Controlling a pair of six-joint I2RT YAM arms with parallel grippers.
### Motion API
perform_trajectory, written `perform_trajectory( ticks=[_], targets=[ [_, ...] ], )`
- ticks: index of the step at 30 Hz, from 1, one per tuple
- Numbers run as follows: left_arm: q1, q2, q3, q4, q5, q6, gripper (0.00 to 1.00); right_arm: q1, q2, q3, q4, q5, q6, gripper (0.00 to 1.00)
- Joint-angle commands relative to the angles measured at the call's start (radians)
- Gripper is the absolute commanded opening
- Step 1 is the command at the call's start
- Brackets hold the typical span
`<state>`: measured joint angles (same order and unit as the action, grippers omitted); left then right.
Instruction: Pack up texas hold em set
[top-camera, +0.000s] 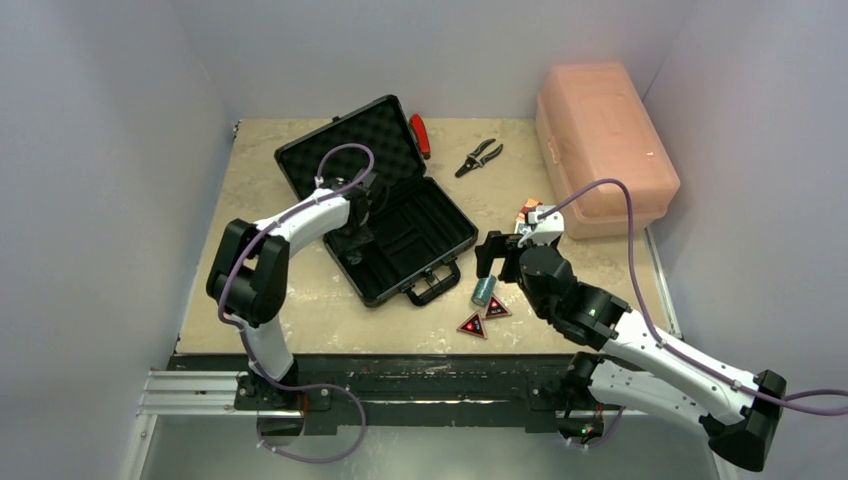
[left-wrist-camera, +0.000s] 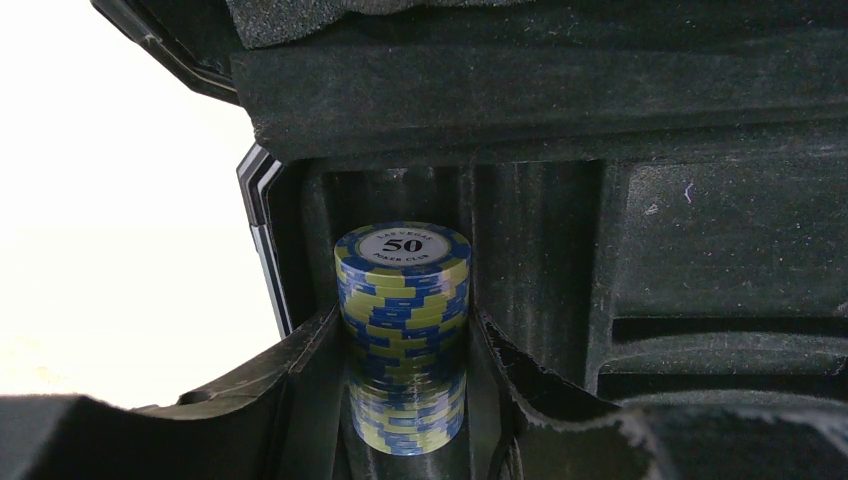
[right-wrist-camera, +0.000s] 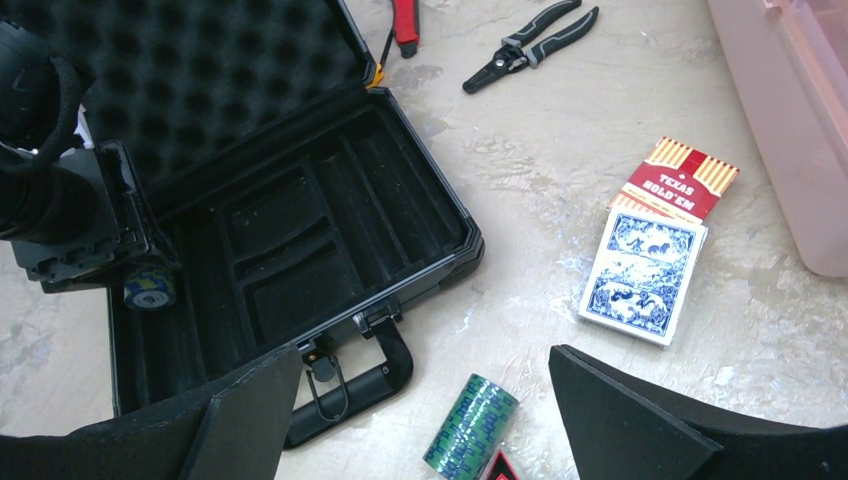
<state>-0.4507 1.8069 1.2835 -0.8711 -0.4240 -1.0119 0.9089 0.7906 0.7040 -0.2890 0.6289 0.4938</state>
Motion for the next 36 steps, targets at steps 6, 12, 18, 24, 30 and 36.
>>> perform_trajectory(
  ticks=[6, 12, 18, 24, 30, 36],
  targets=[
    [0.023, -0.004, -0.004, 0.006, -0.062, -0.012, 0.14, -0.002, 0.007, 0.014, 0.009, -0.009, 0.002, 0.99],
    [0.023, -0.02, -0.013, 0.005, -0.067, -0.025, 0.3, -0.002, 0.004, 0.014, 0.01, -0.009, 0.002, 0.99],
    [0.023, -0.043, -0.008, -0.046, -0.095, -0.065, 0.5, -0.002, 0.003, 0.011, 0.011, -0.011, 0.005, 0.99],
    [0.023, -0.095, -0.01, -0.069, -0.101, -0.06, 0.67, -0.002, 0.0, 0.005, 0.014, -0.012, 0.009, 0.99],
    [0.019, -0.161, -0.017, -0.066, -0.096, 0.016, 0.68, -0.002, 0.007, 0.003, 0.021, -0.016, 0.014, 0.99],
    [-0.036, -0.201, -0.039, -0.051, -0.083, 0.123, 0.62, -0.002, 0.017, -0.002, 0.035, -0.022, 0.02, 0.99]
  ],
)
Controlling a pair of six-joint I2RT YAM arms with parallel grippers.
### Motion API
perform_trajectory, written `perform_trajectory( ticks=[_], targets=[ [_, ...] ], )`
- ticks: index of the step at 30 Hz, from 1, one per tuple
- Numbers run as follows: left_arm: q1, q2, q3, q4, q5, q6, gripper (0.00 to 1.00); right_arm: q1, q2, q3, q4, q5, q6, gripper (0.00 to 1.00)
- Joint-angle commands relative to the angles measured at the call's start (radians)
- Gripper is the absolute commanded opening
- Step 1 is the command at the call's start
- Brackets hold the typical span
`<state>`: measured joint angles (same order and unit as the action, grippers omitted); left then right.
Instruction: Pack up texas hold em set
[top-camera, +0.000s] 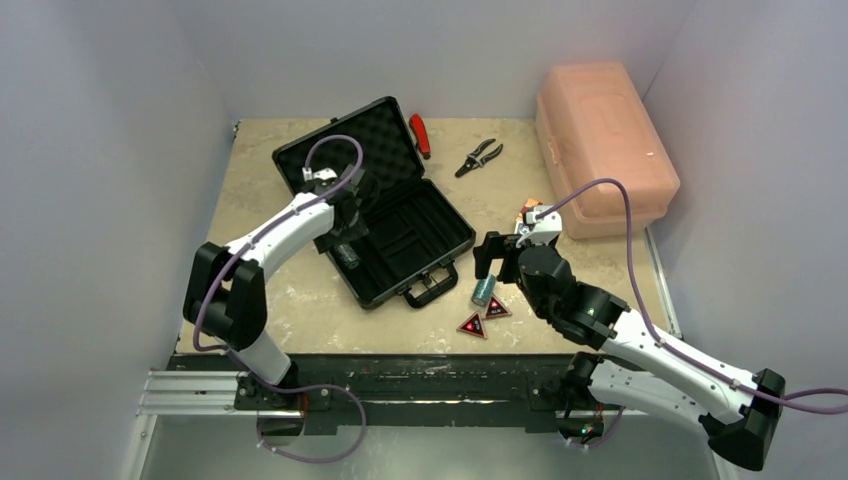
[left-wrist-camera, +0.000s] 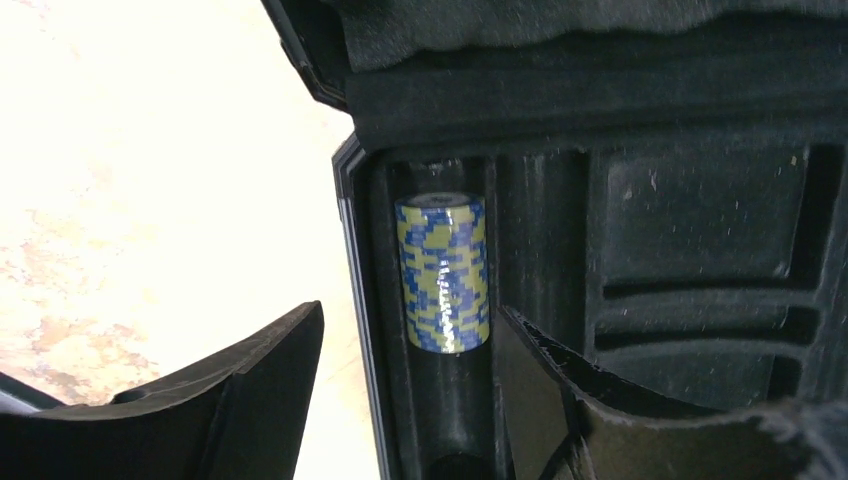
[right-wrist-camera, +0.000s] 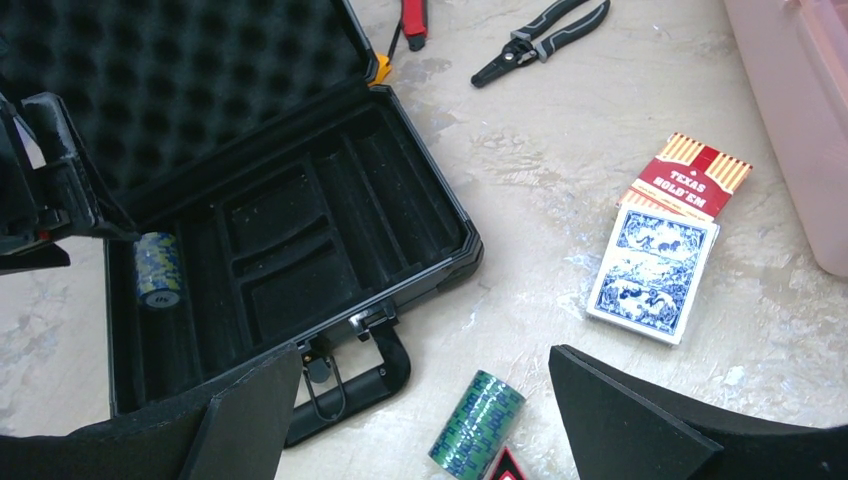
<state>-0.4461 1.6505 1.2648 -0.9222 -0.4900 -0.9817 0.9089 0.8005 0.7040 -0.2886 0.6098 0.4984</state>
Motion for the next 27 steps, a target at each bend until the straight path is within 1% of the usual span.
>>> perform_trajectory(
  ticks=[1, 5, 10, 12, 14, 17, 23, 27],
  targets=[
    [-0.056, -0.05, -0.027, 0.007, -0.016, 0.106, 0.62, -0.002, 0.009, -0.003, 0.035, -0.004, 0.015, 0.99],
    [-0.111, -0.051, -0.051, 0.032, 0.007, 0.129, 0.59, -0.002, 0.011, -0.002, 0.032, -0.005, 0.02, 0.99],
    [-0.124, -0.019, -0.102, 0.123, 0.11, 0.171, 0.46, -0.002, 0.0, -0.006, 0.025, -0.003, 0.019, 0.99],
    [-0.127, -0.004, -0.112, 0.141, 0.128, 0.177, 0.43, -0.002, -0.004, -0.006, 0.02, -0.001, 0.019, 0.99],
    [-0.129, 0.008, -0.12, 0.161, 0.144, 0.187, 0.37, -0.002, -0.007, -0.006, 0.016, 0.002, 0.02, 0.99],
    [-0.129, 0.03, -0.12, 0.167, 0.144, 0.196, 0.32, -0.002, -0.008, -0.007, 0.012, 0.005, 0.02, 0.99],
    [-0.128, 0.07, -0.096, 0.16, 0.109, 0.22, 0.29, -0.002, 0.0, -0.006, 0.012, 0.004, 0.022, 0.99],
    [-0.126, 0.092, -0.078, 0.146, 0.067, 0.233, 0.29, -0.002, 0.003, -0.004, 0.01, 0.005, 0.019, 0.99]
  ],
)
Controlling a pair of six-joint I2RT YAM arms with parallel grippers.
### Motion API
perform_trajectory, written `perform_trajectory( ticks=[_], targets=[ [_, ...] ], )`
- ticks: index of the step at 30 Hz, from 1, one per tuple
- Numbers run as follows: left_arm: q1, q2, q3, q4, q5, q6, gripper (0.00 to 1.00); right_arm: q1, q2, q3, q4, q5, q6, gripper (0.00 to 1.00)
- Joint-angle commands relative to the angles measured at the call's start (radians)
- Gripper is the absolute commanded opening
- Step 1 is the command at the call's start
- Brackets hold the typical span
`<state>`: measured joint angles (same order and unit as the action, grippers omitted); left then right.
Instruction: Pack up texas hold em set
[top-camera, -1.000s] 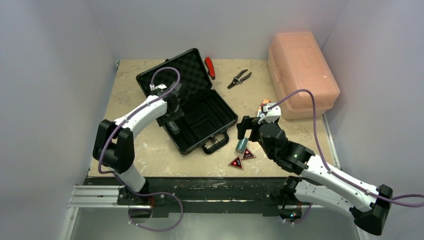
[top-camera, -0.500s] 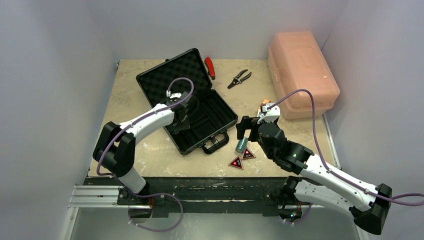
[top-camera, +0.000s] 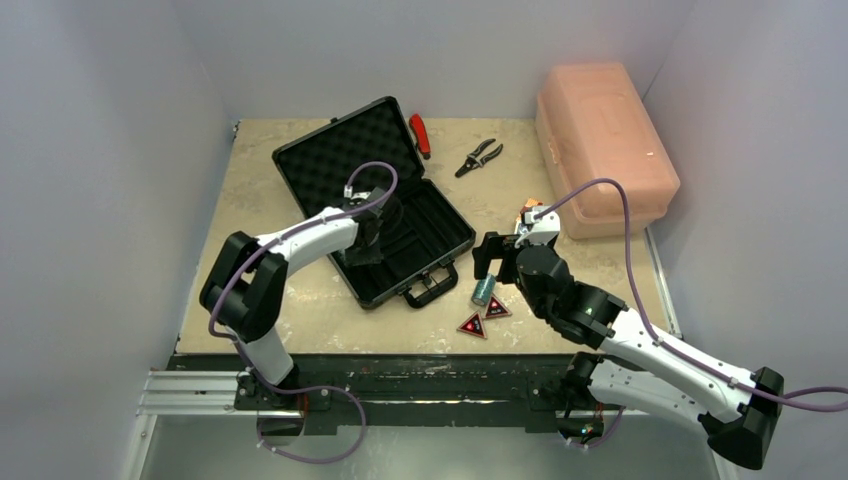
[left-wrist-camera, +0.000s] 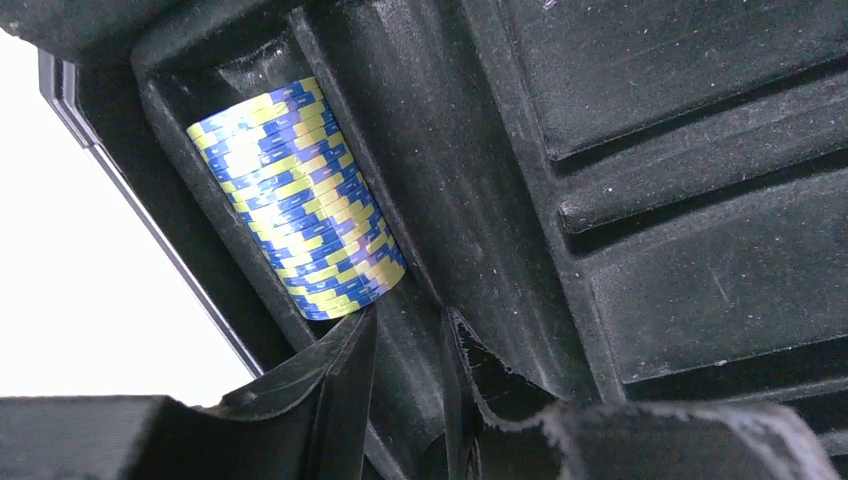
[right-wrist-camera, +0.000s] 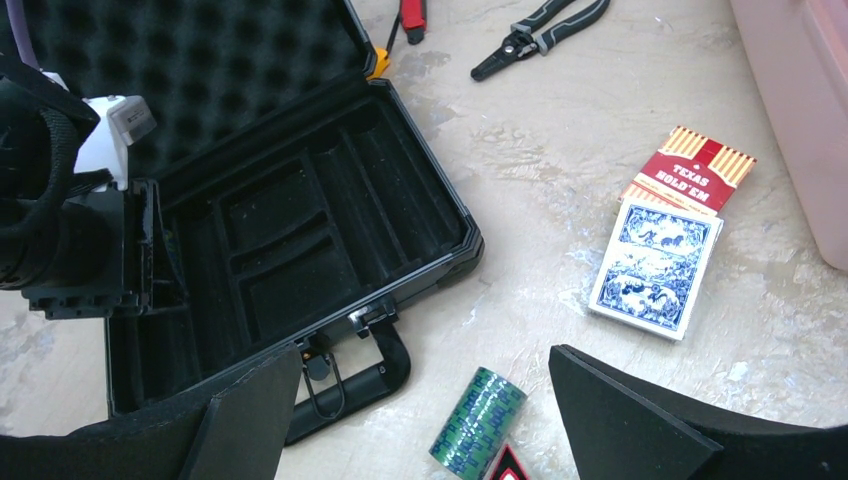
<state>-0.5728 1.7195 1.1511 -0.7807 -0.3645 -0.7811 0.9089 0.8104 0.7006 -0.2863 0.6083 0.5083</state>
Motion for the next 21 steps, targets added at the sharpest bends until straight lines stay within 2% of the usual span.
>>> perform_trajectory(
  ticks=[1, 12, 19, 21],
  targets=[
    [0.0, 0.028, 0.038, 0.001, -0.069, 0.034, 0.29, -0.002, -0.005, -0.001, 0.009, 0.007, 0.008, 0.99],
    [0.022, 0.037, 0.047, -0.006, -0.116, 0.058, 0.31, -0.002, 0.018, 0.013, 0.012, 0.008, -0.005, 0.99],
    [0.019, -0.055, 0.006, 0.049, -0.07, 0.124, 0.43, -0.002, 0.028, 0.021, 0.003, 0.019, 0.001, 0.99],
    [0.02, -0.089, -0.007, 0.051, -0.062, 0.134, 0.51, -0.002, 0.027, 0.024, -0.005, 0.02, 0.007, 0.99]
  ],
)
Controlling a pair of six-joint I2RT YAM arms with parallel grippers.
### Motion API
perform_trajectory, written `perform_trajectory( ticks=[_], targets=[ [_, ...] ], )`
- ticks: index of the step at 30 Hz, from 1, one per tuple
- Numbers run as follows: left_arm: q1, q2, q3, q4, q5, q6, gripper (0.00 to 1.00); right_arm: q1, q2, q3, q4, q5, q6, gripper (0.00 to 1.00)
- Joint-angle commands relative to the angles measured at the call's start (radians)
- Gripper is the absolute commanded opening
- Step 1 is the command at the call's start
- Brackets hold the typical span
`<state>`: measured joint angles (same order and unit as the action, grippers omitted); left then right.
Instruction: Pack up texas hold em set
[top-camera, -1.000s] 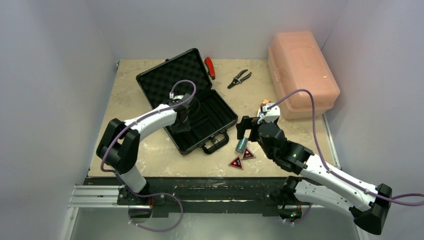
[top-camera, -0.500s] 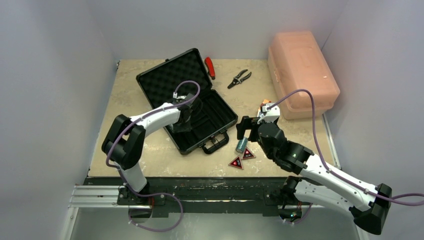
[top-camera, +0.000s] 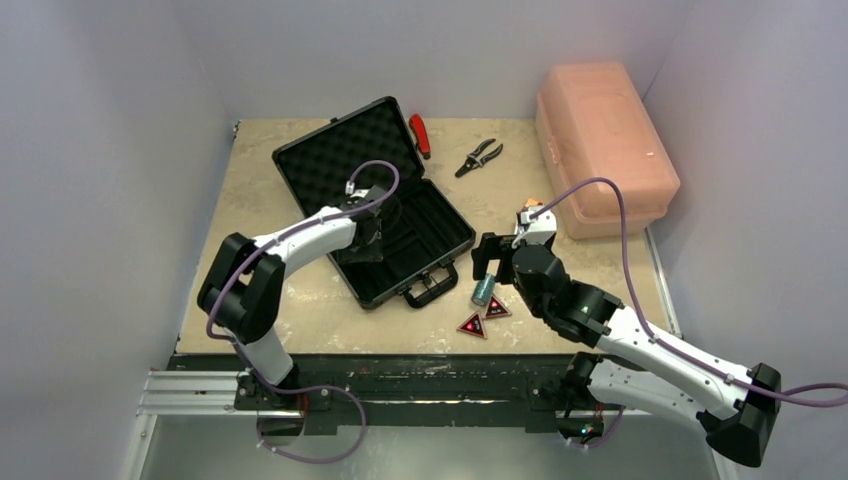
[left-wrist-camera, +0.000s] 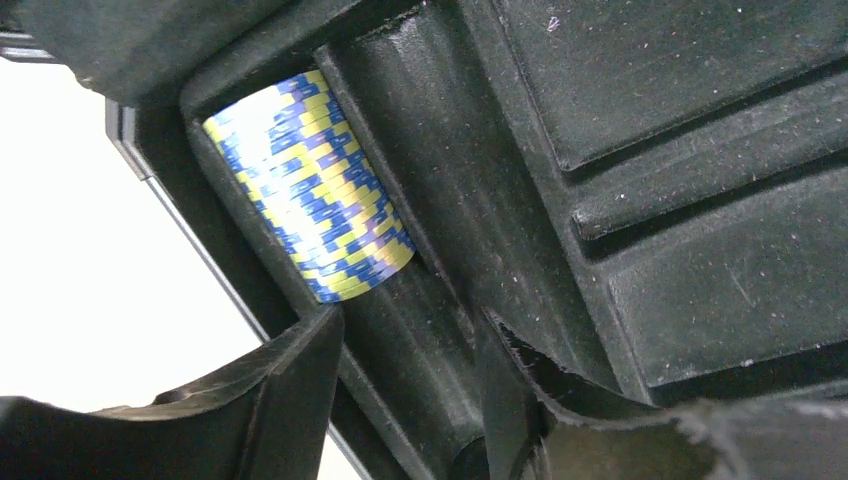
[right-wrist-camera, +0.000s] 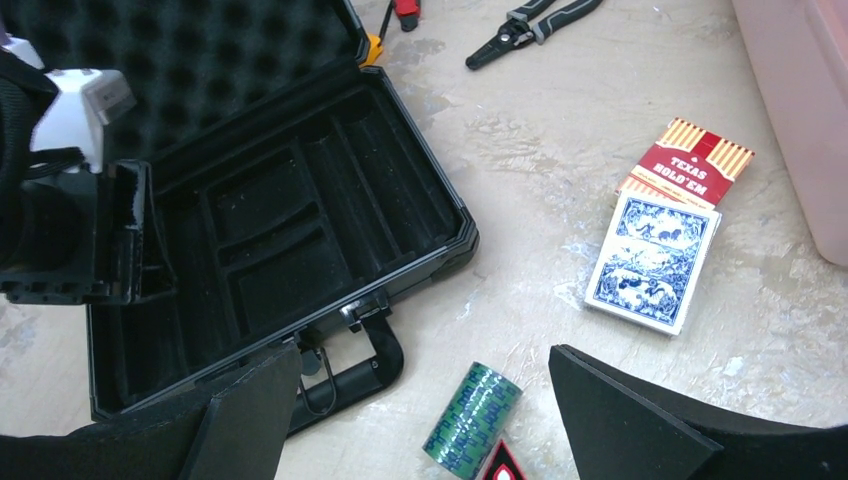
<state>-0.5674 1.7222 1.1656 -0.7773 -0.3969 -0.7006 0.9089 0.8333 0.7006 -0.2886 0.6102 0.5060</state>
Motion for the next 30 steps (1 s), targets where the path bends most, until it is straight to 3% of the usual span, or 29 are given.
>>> perform_trajectory(
  ticks=[1, 4, 6, 8, 17, 24, 30],
  targets=[
    [0.014, -0.109, -0.028, 0.043, -0.03, 0.055, 0.56, -0.002, 0.004, 0.024, -0.008, 0.019, 0.014, 0.99],
    [0.015, -0.178, -0.047, 0.018, -0.042, 0.048, 0.72, -0.002, 0.0, 0.019, -0.027, 0.019, 0.03, 0.99],
    [0.014, -0.228, -0.057, 0.008, -0.037, 0.055, 0.93, -0.002, -0.004, 0.016, -0.038, 0.02, 0.043, 0.99],
    [0.014, -0.27, -0.056, -0.012, -0.033, 0.068, 0.99, -0.002, -0.007, 0.011, -0.049, 0.027, 0.057, 0.99],
    [0.012, -0.493, -0.039, -0.118, -0.048, 0.13, 1.0, -0.002, -0.011, 0.017, -0.124, 0.099, 0.16, 0.99],
    [0.013, -0.696, 0.019, -0.204, 0.028, 0.233, 1.0, -0.002, -0.003, 0.006, -0.145, 0.146, 0.184, 0.99],
    [0.012, -0.868, -0.102, -0.169, -0.055, 0.363, 1.0, -0.005, 0.05, 0.032, -0.157, 0.19, 0.162, 0.99]
  ],
)
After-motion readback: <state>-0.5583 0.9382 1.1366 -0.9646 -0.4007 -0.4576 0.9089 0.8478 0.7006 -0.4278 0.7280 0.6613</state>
